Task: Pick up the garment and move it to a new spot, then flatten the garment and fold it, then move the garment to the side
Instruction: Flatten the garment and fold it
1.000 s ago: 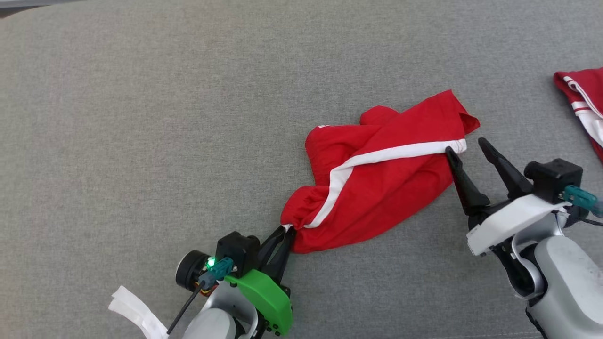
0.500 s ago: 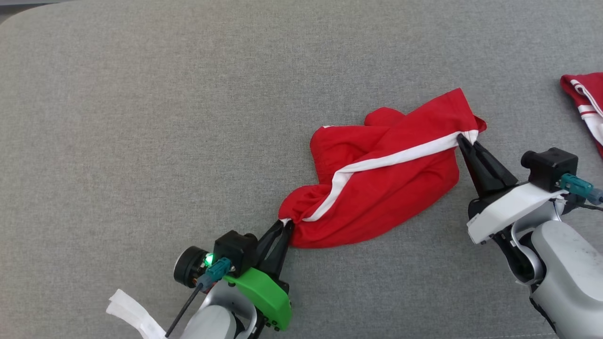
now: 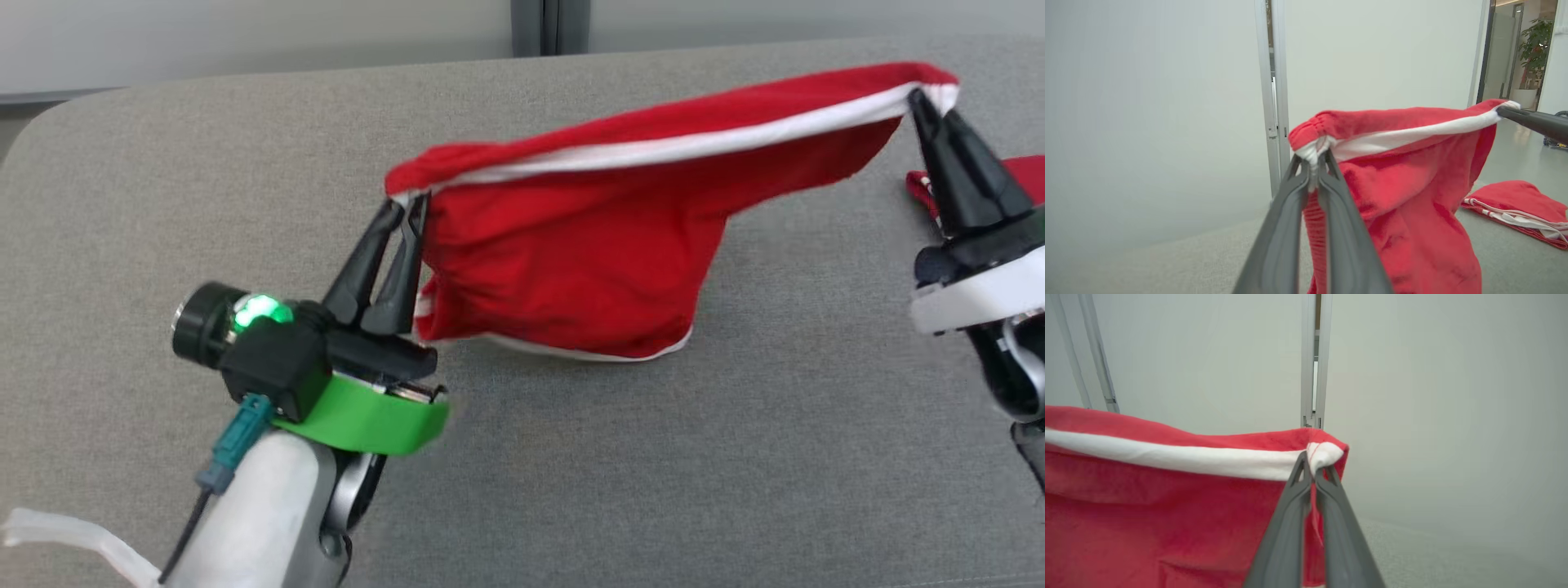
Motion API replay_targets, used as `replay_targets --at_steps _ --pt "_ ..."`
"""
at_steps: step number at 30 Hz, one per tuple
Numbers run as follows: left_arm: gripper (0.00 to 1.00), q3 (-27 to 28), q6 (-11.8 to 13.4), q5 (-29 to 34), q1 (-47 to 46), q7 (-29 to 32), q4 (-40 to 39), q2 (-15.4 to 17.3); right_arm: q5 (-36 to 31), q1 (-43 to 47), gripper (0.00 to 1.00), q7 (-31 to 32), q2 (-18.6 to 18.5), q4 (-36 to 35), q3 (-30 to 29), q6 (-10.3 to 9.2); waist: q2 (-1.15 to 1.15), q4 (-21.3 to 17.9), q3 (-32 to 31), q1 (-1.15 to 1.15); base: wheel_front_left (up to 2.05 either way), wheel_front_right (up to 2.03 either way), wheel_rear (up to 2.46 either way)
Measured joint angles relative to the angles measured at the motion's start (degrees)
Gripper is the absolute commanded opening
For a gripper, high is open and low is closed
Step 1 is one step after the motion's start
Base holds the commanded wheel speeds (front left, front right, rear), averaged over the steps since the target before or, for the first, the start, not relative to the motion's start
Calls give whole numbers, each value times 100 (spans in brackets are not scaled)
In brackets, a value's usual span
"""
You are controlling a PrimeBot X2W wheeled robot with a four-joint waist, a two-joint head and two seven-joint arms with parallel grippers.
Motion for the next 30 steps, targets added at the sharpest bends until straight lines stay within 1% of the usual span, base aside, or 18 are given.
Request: replay_targets --at_steps 5,8,11,14,15,18,20,22,24,26,27,30 --pt "0 178 0 122 -750 264 -735 165 -136 -37 0 520 -80 -1011 -681 1 0 -44 -304 0 0 0 0" --pt "0 267 -30 118 -1169 513 -937 211 -135 -136 0 848 -88 -1388 -912 2 0 -99 -427 0 0 0 0" --pt "0 349 -79 14 -1542 683 -913 213 -143 -266 0 1072 -59 -1543 -1002 2 0 -196 -472 0 0 0 0" --pt "0 422 -109 -97 -1885 732 -659 138 -108 -465 0 1191 -14 -1510 -993 2 0 -278 -434 0 0 0 0" --pt "0 426 -154 -153 -2018 720 -517 96 -63 -571 0 1235 1 -1446 -985 1 0 -296 -400 0 0 0 0" --pt "0 436 -274 -315 -2460 637 109 -56 66 -1012 0 1303 10 -1090 -872 1 0 -329 -263 0 0 0 0" --pt "0 504 -338 -501 -2888 520 757 -213 118 -1499 0 1307 8 -703 -721 1 0 -335 -128 0 0 0 0" --pt "0 557 -411 -580 -3379 359 1452 -271 159 -2070 0 1291 73 -196 -549 1 0 -338 13 0 0 0 0" --pt "0 651 -438 -649 -3870 183 2172 -336 219 -2644 0 1184 227 353 -360 2 0 -348 152 0 0 0 0" --pt "0 799 -458 -747 -4422 10 2933 -411 237 -3312 0 1034 461 946 -181 2 0 -370 301 0 0 0 0" --pt "0 896 -458 -805 -4657 -71 3190 -435 237 -3603 0 944 581 1190 -103 2 0 -385 362 0 0 0 0" --pt "0 1124 -417 -765 -5327 -207 4063 -403 168 -4472 0 545 1068 2126 159 2 0 -492 544 0 0 0 0"
